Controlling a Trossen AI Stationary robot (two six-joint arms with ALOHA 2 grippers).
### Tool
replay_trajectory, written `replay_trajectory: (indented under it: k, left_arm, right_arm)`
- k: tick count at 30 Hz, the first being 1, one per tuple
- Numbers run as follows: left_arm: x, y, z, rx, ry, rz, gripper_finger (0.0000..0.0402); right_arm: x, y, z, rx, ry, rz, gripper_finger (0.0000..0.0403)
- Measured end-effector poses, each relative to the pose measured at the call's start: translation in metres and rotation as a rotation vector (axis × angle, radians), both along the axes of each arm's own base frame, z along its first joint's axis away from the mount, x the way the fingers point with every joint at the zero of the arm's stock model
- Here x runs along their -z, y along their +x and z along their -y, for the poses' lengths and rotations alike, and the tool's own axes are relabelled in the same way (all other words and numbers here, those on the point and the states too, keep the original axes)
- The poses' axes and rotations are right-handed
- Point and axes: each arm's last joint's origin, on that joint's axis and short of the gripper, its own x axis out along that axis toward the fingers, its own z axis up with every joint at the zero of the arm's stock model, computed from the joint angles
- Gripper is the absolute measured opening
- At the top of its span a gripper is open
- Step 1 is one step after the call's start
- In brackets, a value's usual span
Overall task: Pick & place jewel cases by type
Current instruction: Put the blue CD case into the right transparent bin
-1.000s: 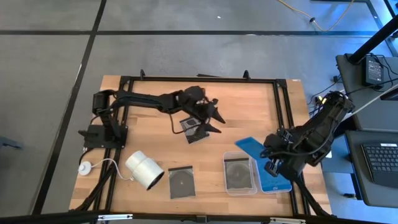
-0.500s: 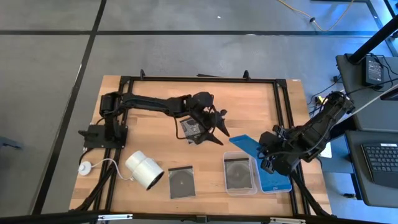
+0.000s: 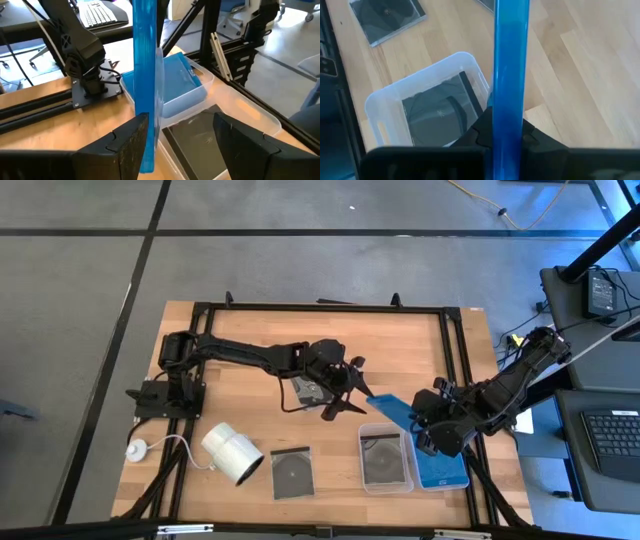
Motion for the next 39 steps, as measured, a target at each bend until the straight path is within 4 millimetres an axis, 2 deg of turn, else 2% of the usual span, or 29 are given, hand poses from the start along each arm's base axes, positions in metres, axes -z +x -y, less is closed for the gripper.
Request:
replay_trajectory:
  k: [7,12,18,26,39]
  left_arm:
    - [-0.001,0.000,-0.009,-0.047,-0.014,0.001,0.0223]
    - [-0.001,0.001,-0.014,-0.099,0.009,0.012,0.0223]
    - [-0.002,0.001,-0.011,-0.085,0.024,0.022,0.0223]
    - [-0.002,0.001,-0.013,-0.150,0.044,0.019,0.0223]
    - [0.004,-0.002,-0.013,-0.092,-0.014,-0.060,0.0223]
  right_arm:
    - [0.002,-0.001,0.001,0.061,0.017,-0.017,0.0029]
    - [0.015,-0.002,0.002,0.078,0.029,-0.085,0.0025]
    - [0.025,0.000,0.007,0.112,0.010,-0.115,0.0030]
    - [0.021,0.013,0.008,-0.024,-0.006,-0.048,0.0025]
    - [0.021,0.018,0.015,-0.028,-0.012,-0.053,0.0025]
